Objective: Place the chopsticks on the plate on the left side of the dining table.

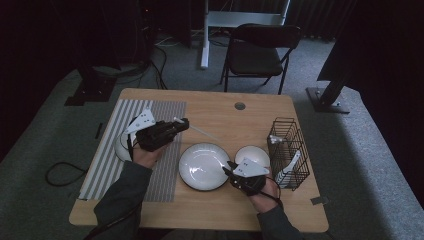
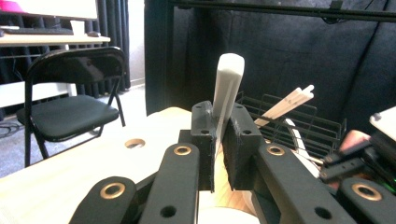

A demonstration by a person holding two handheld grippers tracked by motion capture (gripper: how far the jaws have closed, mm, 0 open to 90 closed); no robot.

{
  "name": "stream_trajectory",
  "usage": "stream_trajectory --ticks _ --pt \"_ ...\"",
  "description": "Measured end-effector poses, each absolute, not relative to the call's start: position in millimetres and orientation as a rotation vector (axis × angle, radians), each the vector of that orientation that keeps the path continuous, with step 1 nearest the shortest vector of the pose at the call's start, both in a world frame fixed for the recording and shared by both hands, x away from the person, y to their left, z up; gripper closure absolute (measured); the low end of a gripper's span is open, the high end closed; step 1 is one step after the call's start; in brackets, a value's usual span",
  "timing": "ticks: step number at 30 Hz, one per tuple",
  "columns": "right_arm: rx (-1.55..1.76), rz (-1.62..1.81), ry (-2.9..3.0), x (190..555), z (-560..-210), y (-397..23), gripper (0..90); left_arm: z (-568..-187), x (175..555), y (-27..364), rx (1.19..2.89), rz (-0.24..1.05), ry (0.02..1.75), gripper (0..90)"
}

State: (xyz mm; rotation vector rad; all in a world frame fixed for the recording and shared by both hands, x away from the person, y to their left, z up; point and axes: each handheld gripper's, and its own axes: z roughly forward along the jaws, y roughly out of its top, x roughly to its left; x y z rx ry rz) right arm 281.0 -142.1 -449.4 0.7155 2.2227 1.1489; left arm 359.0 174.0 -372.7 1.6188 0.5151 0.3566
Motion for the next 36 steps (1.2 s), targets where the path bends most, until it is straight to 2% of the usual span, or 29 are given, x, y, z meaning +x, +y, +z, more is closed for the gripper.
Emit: stream_trajectory --ticks 21,36 --pt "0.606 1.04 2.254 324.6 -442.6 -114.0 74.7 -368.0 339.2 202.5 1.598 0.302 0.483 83.9" --pt "0.529 0.988 2.283 329.3 -437.9 -102.5 76.8 -358.8 327.5 208.6 1.574 0.239 0.42 83.9"
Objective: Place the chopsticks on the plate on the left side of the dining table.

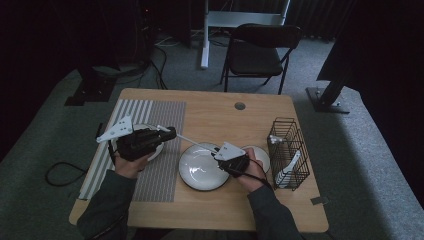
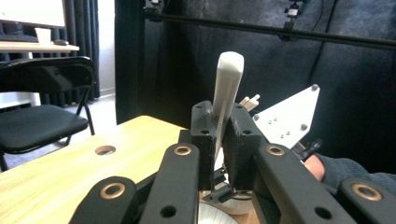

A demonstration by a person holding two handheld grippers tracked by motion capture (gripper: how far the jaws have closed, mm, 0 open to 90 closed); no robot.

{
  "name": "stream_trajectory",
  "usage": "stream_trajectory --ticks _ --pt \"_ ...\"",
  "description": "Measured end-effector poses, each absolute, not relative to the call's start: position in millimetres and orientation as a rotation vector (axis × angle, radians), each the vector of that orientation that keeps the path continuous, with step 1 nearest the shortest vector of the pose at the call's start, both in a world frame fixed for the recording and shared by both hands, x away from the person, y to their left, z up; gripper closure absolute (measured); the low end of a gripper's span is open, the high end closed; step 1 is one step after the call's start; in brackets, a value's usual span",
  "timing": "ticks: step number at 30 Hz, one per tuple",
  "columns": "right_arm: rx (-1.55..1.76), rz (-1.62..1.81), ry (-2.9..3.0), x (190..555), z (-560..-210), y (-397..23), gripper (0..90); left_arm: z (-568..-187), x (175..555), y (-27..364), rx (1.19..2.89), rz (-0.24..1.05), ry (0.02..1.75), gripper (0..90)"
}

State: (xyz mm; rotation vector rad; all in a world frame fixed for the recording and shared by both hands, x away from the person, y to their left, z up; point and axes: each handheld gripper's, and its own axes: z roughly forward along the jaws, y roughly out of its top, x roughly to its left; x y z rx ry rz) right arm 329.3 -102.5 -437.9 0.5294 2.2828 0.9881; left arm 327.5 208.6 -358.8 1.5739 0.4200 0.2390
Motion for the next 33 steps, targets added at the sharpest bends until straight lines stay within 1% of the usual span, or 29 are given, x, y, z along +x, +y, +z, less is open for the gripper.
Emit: stream_trajectory --ticks 9,13,15,17,19,23,27,33 --pt "0.481 0.987 2.3 327.4 -438.6 -101.8 83.8 -360.6 329.3 210.7 1.555 0.202 0.423 83.9" --pt "0.439 0.985 2.3 324.0 -439.8 -101.0 85.4 -360.4 329.2 211.3 1.551 0.226 0.438 82.7" --pt "0.424 0.979 2.298 322.4 -440.5 -100.0 86.1 -360.9 328.9 211.2 1.559 0.266 0.451 80.3" --pt "0.414 0.974 2.298 320.9 -441.4 -99.0 86.6 -361.5 327.8 210.7 1.57 0.307 0.469 76.1" --pt "0.405 0.97 2.294 319.9 -442.2 -98.1 87.0 -361.5 325.5 209.0 1.586 0.377 0.488 70.9" --pt "0.402 0.967 2.298 319.2 -441.5 -96.8 87.2 -362.0 320.9 207.6 1.602 0.461 0.501 65.0" --pt "0.407 0.956 2.304 318.8 -440.3 -94.3 87.2 -364.7 315.8 209.2 1.623 0.533 0.515 60.9" --pt "0.401 0.937 2.317 318.4 -438.3 -86.5 87.2 -377.2 305.1 221.9 1.656 0.637 0.58 59.2"
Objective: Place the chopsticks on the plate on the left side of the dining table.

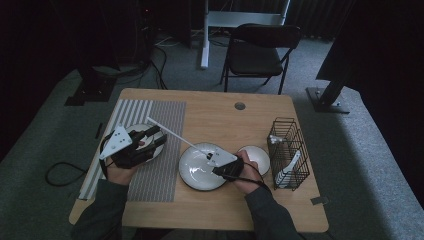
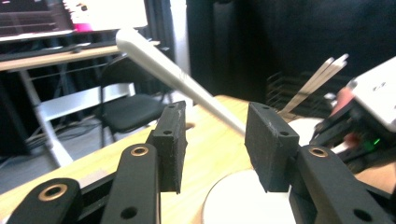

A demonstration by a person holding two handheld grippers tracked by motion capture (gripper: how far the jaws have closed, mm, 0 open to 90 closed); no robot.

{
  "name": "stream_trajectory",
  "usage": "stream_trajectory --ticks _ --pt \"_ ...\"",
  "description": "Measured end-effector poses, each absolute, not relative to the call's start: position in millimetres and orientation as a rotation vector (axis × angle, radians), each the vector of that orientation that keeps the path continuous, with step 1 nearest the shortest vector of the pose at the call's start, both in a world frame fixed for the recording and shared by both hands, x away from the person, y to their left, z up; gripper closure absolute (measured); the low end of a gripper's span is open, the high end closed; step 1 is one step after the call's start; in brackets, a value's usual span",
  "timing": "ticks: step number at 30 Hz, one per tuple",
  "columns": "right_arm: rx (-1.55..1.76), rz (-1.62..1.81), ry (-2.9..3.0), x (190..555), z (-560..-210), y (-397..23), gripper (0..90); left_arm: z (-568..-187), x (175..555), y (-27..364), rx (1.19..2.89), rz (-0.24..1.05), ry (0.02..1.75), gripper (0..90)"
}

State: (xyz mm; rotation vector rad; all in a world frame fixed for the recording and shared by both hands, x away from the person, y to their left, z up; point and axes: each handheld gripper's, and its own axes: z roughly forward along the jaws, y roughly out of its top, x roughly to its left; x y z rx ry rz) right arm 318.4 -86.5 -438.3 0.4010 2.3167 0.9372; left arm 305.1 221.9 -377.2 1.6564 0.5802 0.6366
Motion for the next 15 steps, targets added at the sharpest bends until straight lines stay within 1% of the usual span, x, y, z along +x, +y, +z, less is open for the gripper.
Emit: stream_trajectory --ticks 7,15 --pt "0.388 0.891 2.338 320.5 -437.0 -70.9 87.2 -391.0 291.9 243.8 1.637 0.675 0.662 59.6" --pt "0.357 0.864 2.378 325.3 -435.0 -43.7 87.2 -393.4 282.5 253.8 1.617 0.729 0.7 60.3"
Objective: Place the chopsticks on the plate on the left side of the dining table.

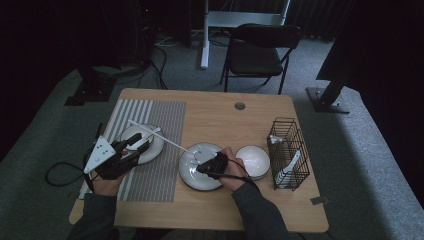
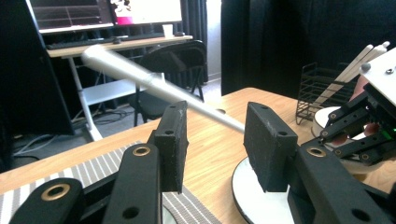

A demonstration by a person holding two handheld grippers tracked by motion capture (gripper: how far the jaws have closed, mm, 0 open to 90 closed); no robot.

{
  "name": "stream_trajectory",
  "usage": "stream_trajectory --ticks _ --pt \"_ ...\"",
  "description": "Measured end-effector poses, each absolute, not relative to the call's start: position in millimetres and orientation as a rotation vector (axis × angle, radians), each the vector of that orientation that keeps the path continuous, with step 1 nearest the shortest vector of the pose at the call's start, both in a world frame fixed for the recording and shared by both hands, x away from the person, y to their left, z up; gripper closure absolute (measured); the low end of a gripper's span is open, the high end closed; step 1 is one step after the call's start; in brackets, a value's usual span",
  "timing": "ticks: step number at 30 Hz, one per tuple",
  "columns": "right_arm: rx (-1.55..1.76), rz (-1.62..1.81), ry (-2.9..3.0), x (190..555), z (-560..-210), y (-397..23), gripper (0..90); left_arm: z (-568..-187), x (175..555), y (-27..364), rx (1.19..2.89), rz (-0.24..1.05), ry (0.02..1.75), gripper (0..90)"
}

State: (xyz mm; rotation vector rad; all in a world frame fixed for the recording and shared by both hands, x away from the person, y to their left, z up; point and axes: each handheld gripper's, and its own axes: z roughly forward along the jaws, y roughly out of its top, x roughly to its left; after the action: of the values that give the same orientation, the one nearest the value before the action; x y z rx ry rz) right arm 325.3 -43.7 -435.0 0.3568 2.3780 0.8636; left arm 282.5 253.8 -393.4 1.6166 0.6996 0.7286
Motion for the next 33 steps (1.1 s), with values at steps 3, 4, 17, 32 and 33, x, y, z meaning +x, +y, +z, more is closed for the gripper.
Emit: stream_trajectory --ticks 3,4,17,32,33 --pt "0.343 0.874 2.395 327.9 -435.9 -35.0 87.2 -392.6 280.1 254.4 1.616 0.742 0.698 60.3" --pt "0.339 0.877 2.401 328.5 -436.5 -32.2 87.2 -392.4 279.6 254.5 1.613 0.742 0.696 60.3" --pt "0.255 0.892 2.488 337.0 -448.7 -4.3 87.2 -401.6 282.0 260.2 1.626 0.765 0.736 60.8" --pt "0.16 0.945 2.53 340.8 -450.9 13.7 87.2 -430.6 292.9 278.8 1.64 0.771 0.859 61.6" --pt "0.157 0.945 2.534 341.8 -451.7 15.6 87.2 -432.0 293.4 279.8 1.635 0.772 0.867 61.5"
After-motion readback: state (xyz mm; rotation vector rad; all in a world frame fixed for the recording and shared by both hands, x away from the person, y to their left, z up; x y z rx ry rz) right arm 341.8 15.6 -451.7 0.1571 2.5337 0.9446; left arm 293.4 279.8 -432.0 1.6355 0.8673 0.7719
